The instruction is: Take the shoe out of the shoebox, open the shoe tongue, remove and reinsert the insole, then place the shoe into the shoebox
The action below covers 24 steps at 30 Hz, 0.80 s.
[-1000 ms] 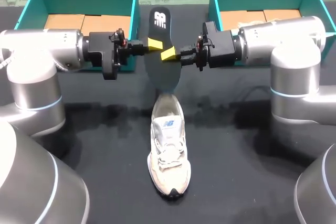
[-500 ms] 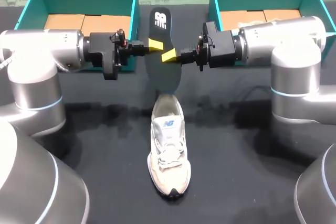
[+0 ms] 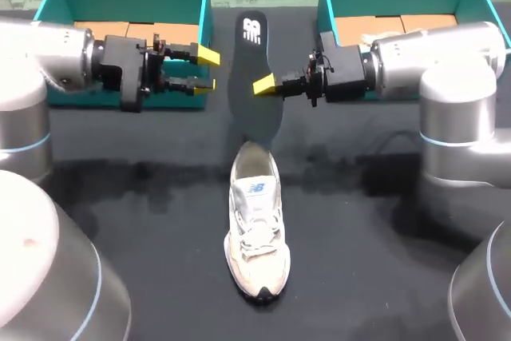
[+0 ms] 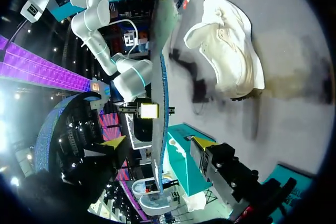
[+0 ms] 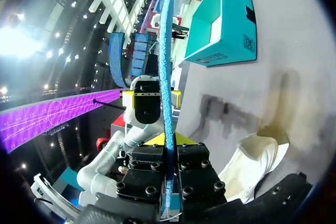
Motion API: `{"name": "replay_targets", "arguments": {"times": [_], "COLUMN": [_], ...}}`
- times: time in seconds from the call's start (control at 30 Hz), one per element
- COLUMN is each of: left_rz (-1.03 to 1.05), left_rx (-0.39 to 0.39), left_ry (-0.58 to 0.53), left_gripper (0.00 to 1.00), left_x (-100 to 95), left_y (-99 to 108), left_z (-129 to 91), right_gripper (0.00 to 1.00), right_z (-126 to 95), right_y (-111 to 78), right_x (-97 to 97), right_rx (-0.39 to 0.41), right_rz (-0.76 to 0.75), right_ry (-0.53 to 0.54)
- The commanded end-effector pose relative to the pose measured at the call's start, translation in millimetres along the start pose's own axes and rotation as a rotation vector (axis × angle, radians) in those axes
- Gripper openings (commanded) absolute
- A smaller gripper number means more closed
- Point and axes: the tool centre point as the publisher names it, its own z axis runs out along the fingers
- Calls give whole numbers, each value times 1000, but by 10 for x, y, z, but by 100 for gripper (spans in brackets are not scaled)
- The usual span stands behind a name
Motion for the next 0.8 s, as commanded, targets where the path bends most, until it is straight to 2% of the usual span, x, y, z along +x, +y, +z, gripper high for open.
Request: {"name": "replay_targets", "arguments": {"times": [0.03,0.37,0.47,0.67,0.8], "left_rz": [-1,-1,-14,-199,-538], "left_rx": [2,2,-13,-58,-99], "left_ry": [38,38,98,161,100], "left_gripper": [100,100,100,100,100], "left_x": [-72,-72,-89,-83,-34], "left_y": [-36,-36,-234,-561,-657], "left_z": [-174,-174,-84,-146,-333], "right_gripper": [0,0,0,0,0], "right_z": [-50,-50,-88,-339,-406], "right_y": [22,22,12,-108,-155], "right_x": [40,40,49,29,21], "right_rx": [29,29,40,-6,-47], "right_rz": [11,11,-21,-144,-201], "right_ry": [-34,-34,-51,-66,-109]}}
